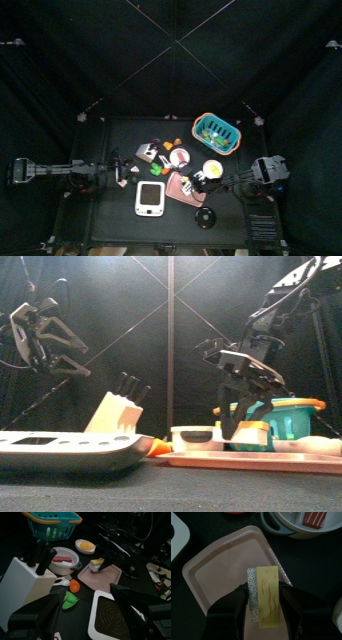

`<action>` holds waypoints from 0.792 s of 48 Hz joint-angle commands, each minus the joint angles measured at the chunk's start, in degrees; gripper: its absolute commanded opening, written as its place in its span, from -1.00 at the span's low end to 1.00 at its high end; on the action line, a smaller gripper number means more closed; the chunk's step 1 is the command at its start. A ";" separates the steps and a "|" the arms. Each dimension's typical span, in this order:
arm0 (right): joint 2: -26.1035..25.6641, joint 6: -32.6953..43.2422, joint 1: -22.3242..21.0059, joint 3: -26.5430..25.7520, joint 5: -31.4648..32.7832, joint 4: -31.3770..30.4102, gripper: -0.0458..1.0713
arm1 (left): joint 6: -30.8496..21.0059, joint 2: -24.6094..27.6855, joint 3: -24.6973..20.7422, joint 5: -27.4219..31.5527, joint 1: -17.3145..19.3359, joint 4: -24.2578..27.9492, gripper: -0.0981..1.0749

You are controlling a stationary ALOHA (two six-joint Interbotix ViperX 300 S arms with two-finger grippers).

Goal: Place egg sushi in pot

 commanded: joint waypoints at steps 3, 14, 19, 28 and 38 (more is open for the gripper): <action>-2.20 0.00 -0.35 -1.49 -0.09 -0.09 0.14 | 0.09 0.18 -0.70 -0.09 0.18 -0.09 0.94; -4.22 0.00 -2.99 -5.01 2.37 -2.29 0.14 | 0.09 0.09 -0.70 -0.09 0.18 -0.09 0.94; -4.75 0.00 -5.45 -7.12 4.13 -3.43 0.14 | 0.09 0.09 -0.70 -0.09 0.18 0.00 0.93; -4.83 0.09 -11.07 -9.23 7.73 -5.54 0.14 | 0.09 0.18 -0.70 0.00 0.18 0.00 0.93; -2.99 0.00 -14.85 -9.84 7.65 -7.21 0.14 | 0.09 0.09 -0.53 0.00 0.18 -0.09 0.94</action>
